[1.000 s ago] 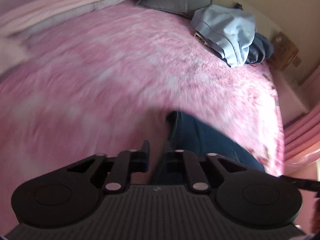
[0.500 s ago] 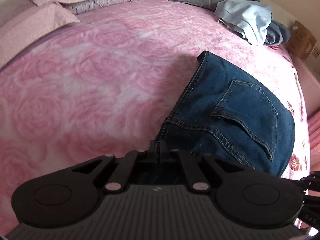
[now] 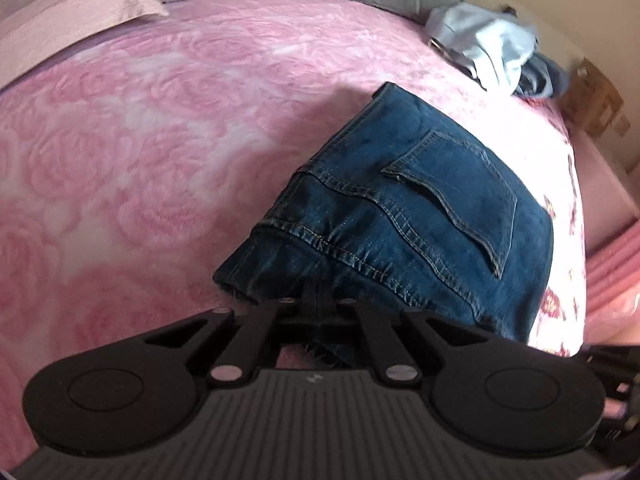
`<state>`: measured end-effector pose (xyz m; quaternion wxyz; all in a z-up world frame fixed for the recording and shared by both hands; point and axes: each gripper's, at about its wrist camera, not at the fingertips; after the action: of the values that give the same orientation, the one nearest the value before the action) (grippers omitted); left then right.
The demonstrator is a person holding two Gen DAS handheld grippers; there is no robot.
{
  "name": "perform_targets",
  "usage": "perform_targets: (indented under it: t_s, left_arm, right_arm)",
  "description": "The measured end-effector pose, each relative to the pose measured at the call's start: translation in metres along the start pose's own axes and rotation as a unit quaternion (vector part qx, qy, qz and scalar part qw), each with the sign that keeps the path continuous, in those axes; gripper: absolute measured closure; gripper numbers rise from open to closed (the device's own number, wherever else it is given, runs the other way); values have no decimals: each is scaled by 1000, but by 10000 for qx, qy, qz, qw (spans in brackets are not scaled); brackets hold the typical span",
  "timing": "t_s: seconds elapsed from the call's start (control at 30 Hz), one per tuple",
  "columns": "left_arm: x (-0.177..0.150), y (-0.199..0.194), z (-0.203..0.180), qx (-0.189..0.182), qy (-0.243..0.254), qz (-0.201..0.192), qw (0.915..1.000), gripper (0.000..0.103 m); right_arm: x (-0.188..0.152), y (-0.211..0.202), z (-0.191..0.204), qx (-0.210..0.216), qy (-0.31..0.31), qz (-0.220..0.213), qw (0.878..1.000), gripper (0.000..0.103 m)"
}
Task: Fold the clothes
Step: 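Lower the jeans onto the bedspread and release with both grippers, then grasp the folded jeans edge with both grippers and lift it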
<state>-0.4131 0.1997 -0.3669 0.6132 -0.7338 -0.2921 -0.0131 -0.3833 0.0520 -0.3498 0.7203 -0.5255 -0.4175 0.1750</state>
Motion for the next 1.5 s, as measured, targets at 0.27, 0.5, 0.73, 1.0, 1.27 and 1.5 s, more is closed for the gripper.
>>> perform_targets:
  t_s: [0.27, 0.5, 0.73, 1.0, 1.27, 1.5]
  left_arm:
    - [6, -25, -5, 304, -565, 330, 9974, 99]
    - [4, -48, -15, 497, -1780, 1143, 9761, 82]
    - [1, -45, -27, 810, -2546, 1501, 9519, 68]
    - [9, -51, -48, 1133, -3260, 1410, 9279, 64]
    - [12, -54, -70, 1262, -3720, 1105, 9130, 64]
    - [-26, -74, -53, 582, -4204, 85, 9054, 56]
  right_arm:
    - [22, -17, -22, 317, 99, 350, 9988, 85]
    - [49, -39, -65, 167, 660, 726, 9950, 35]
    - [74, -34, -109, 333, 507, 965, 9935, 35]
    - [97, -25, -128, 634, -396, 1331, 9883, 35]
    - [123, -18, -144, 857, -982, 1361, 9821, 35]
    - [146, -11, -182, 1134, -933, 1518, 9774, 35]
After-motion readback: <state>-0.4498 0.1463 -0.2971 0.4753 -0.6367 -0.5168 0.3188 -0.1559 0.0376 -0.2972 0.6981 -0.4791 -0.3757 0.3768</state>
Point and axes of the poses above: each gripper's, at about its wrist camera, not at the fingertips, and y roughly the way its jaws point, z to its left, x to its top, and after that the axes turned 12 degrees about z, right-handed
